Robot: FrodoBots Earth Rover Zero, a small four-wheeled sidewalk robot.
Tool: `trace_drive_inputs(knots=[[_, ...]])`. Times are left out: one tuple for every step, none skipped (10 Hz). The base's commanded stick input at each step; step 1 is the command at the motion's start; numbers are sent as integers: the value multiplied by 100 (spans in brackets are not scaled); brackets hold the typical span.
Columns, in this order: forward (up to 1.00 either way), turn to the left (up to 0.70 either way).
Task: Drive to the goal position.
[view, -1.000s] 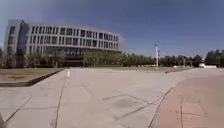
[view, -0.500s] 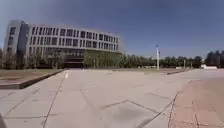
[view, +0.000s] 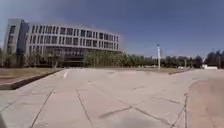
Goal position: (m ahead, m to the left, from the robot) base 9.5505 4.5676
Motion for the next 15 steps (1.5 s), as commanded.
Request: trace_drive_inputs(knots=[[70, 0], [70, 0], [70, 0], [70, 0], [70, 0], [70, 0], [70, 0], [70, 0], [70, 0], [70, 0], [70, 0], [70, 0], [70, 0], [70, 0], [70, 0]])
